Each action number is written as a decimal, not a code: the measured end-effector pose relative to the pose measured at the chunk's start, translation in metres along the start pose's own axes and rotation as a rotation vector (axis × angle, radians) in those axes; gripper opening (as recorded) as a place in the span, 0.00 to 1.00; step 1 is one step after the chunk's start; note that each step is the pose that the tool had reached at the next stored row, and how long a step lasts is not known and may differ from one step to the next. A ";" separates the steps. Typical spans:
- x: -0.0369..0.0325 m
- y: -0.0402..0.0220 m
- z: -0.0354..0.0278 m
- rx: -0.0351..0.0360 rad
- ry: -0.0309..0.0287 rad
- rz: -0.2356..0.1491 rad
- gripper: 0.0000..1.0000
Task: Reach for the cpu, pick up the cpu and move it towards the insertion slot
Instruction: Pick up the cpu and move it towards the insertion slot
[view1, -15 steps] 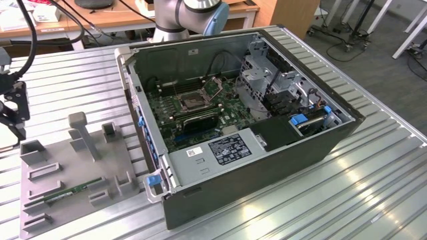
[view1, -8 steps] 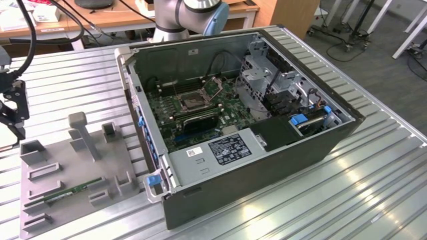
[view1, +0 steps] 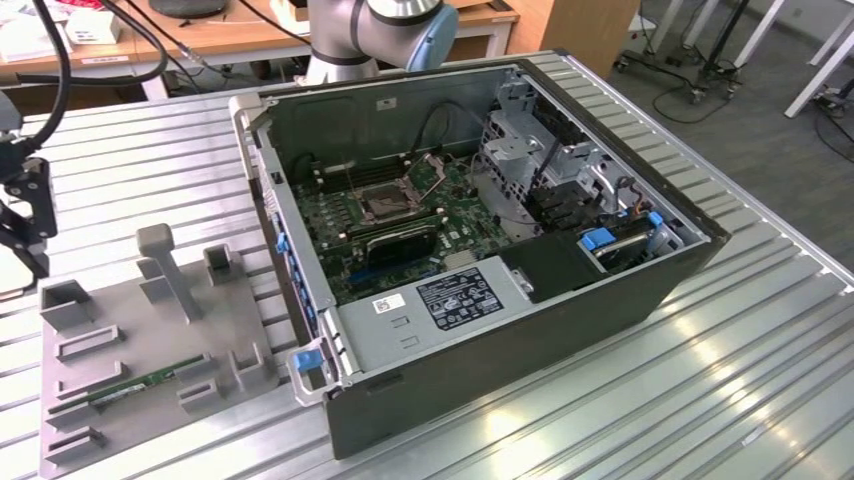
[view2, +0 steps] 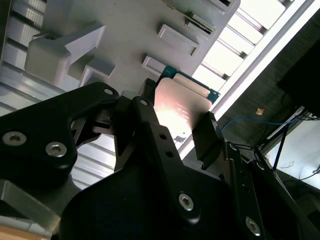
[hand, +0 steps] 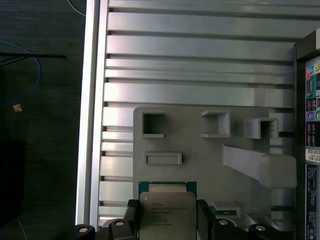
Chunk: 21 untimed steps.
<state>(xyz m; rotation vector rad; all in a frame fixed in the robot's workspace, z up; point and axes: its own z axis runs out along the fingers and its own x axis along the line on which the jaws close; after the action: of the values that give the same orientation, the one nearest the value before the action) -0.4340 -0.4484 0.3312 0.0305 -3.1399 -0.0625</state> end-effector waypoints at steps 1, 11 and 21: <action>0.0000 0.0000 -0.0003 -0.0001 -0.0002 0.000 0.54; 0.0000 0.0000 -0.0006 -0.0001 -0.0001 0.000 0.54; 0.0000 0.0004 -0.0110 -0.0001 -0.0001 0.000 0.54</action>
<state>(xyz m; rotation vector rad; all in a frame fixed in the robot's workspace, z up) -0.4340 -0.4484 0.3423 0.0306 -3.1400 -0.0626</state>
